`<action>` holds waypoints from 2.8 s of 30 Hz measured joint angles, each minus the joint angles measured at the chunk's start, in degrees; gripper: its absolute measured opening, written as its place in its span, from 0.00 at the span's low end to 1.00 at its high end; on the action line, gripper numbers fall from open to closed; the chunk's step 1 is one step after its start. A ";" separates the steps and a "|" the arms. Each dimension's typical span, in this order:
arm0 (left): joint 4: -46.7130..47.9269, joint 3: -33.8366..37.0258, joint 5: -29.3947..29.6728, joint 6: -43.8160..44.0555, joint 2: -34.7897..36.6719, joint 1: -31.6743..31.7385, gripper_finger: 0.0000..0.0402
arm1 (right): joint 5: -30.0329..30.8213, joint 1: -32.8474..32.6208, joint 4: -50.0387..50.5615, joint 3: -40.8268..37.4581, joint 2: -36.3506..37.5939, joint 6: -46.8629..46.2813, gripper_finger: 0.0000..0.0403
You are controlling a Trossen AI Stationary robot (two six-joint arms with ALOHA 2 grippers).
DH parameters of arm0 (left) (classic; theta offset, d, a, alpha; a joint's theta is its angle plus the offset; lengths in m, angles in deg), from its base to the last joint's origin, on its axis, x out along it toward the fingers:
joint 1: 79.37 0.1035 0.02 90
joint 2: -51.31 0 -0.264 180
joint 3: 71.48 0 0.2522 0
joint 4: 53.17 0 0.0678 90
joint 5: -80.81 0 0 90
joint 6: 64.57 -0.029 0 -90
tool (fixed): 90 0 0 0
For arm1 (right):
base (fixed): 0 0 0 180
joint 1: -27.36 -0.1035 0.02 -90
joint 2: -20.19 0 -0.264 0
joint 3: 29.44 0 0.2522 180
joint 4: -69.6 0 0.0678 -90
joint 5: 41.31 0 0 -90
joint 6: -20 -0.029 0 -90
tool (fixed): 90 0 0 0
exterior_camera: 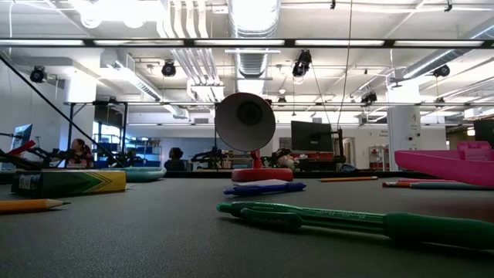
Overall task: Pack school essentials
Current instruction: Put the black pencil into the pink supply box
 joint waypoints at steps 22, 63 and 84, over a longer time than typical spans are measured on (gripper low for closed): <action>-23.78 -2.43 -0.22 -18.85 -0.04 0.50 0.02 | -2.88 9.97 -19.02 3.00 2.83 14.43 0.53; -23.64 -3.17 -0.09 -18.61 -0.11 3.11 0.02 | -11.31 16.18 -22.79 4.07 2.46 18.38 0.04; -18.20 -2.85 -0.81 -18.32 -0.04 3.07 0.44 | -18.47 12.58 11.42 3.98 10.98 -1.58 0.02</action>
